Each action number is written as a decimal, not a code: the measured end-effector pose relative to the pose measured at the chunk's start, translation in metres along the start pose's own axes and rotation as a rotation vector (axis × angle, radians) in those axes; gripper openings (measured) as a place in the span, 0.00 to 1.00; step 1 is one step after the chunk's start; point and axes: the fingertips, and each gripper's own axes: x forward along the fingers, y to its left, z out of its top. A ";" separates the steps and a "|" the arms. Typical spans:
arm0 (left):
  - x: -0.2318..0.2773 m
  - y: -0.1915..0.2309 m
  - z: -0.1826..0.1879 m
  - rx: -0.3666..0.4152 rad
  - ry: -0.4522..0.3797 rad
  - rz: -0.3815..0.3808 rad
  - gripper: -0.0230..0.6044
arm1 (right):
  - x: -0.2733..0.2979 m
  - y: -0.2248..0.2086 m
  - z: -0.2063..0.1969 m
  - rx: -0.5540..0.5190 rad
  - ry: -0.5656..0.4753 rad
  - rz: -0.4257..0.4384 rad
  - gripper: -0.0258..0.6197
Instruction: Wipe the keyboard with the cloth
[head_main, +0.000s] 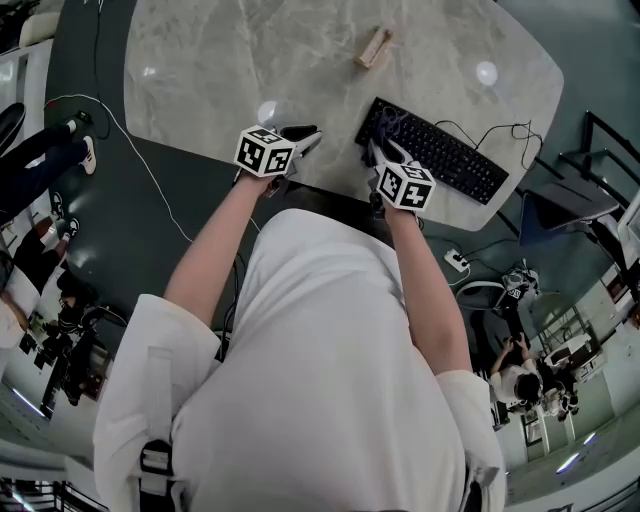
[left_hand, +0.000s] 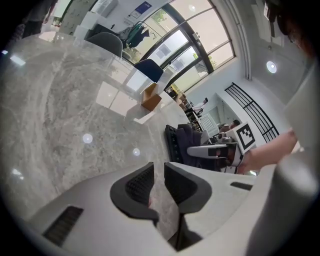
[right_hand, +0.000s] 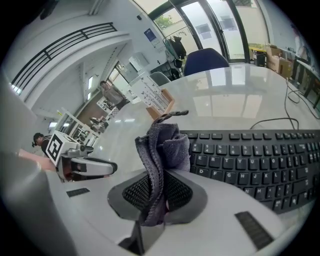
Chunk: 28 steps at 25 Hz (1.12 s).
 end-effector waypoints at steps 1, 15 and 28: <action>-0.001 0.001 0.001 -0.004 -0.001 -0.001 0.14 | 0.003 0.005 0.002 -0.012 0.006 0.005 0.14; -0.010 0.018 0.003 0.000 0.013 0.003 0.13 | 0.028 0.058 0.028 -0.043 0.003 0.140 0.14; 0.007 -0.009 0.006 0.003 0.040 0.038 0.12 | 0.001 -0.008 0.023 0.018 0.018 0.098 0.14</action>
